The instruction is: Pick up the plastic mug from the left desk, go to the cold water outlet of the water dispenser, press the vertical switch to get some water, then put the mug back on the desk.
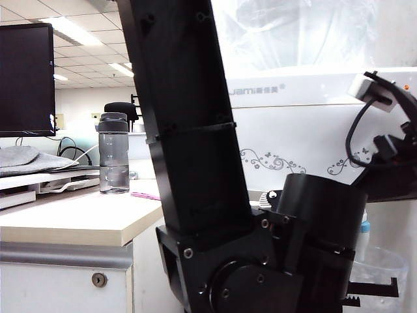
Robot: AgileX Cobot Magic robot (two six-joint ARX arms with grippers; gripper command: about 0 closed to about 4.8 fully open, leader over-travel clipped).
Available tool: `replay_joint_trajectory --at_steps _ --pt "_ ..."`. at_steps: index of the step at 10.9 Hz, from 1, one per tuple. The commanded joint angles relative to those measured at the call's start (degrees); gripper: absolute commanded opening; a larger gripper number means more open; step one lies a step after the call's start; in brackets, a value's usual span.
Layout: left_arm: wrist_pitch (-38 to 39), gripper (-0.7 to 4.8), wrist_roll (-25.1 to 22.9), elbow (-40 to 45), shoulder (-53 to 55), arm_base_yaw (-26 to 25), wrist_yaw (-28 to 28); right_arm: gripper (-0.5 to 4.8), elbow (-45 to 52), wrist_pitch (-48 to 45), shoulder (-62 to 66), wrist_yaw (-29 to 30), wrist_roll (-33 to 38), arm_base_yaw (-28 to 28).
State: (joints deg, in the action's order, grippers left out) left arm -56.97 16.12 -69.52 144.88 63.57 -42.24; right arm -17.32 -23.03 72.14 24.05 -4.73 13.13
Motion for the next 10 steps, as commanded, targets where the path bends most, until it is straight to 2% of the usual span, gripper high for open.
replay_joint_trajectory --at_steps 1,10 --pt "-3.15 -0.06 0.37 -0.42 -0.57 0.11 -0.37 -0.01 -0.15 -0.98 2.56 0.26 0.20 0.07" --pt "-3.15 -0.06 0.37 -0.42 -0.57 0.11 -0.39 -0.01 -0.13 1.51 5.57 -1.70 -1.53 0.04"
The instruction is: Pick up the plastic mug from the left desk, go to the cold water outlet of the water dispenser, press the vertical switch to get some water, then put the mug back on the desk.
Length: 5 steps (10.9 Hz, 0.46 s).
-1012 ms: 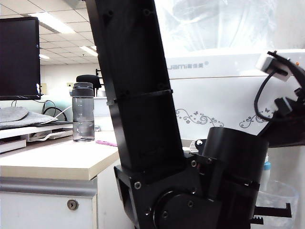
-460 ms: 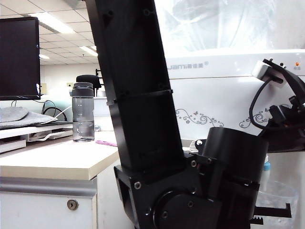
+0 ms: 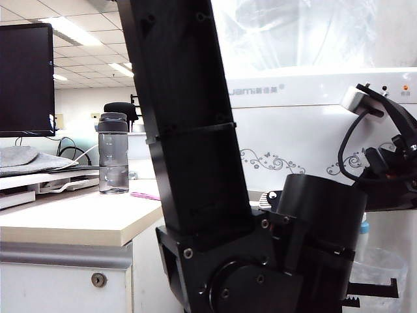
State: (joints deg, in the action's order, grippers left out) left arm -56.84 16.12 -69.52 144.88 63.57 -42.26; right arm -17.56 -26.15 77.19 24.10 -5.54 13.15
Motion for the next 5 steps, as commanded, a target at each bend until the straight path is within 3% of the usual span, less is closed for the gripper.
replay_joint_trajectory --at_steps 1,5 --pt "-3.28 -0.06 0.37 -0.42 -0.57 0.11 -0.35 -0.01 0.11 5.38 0.52 -2.21 -0.72 0.02" --pt "-3.26 -0.06 0.37 -0.42 -0.57 0.11 -0.37 -0.01 0.11 4.90 0.52 -2.58 -0.76 0.02"
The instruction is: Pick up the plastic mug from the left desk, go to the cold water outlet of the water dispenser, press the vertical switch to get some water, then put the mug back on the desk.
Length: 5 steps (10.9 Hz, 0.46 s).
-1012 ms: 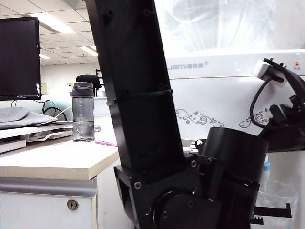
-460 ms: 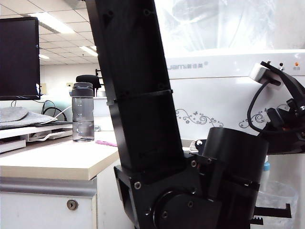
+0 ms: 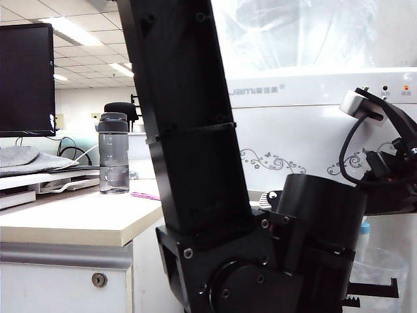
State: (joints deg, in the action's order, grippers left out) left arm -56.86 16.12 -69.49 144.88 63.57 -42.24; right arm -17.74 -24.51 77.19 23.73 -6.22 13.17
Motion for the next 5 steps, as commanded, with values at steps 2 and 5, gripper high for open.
replay_joint_trajectory --at_steps 2,5 --pt "-3.23 -0.06 0.37 -0.44 -0.57 0.11 -0.37 -0.01 0.28 3.26 0.52 -2.67 -0.09 0.00" --pt "-3.26 -0.06 0.37 -0.44 -0.57 0.11 -0.39 -0.01 0.28 3.23 0.52 -2.67 -0.09 0.00"
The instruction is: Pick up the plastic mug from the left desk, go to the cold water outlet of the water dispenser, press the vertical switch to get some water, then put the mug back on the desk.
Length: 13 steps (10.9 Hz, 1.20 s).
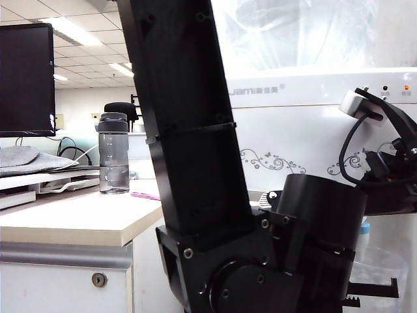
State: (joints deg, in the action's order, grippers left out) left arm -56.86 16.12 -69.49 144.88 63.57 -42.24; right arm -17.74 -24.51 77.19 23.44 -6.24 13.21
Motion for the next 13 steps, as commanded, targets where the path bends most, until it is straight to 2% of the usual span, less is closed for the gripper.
replay_joint_trajectory --at_steps 1,13 --pt "-3.23 -0.06 0.37 -0.44 -0.57 0.11 -0.39 -0.01 0.28 3.23 0.52 -2.38 -0.07 -0.04" --pt "-3.26 -0.06 0.37 -0.44 -0.57 0.11 -0.39 -0.01 0.28 3.91 0.52 -2.95 -1.46 -0.04"
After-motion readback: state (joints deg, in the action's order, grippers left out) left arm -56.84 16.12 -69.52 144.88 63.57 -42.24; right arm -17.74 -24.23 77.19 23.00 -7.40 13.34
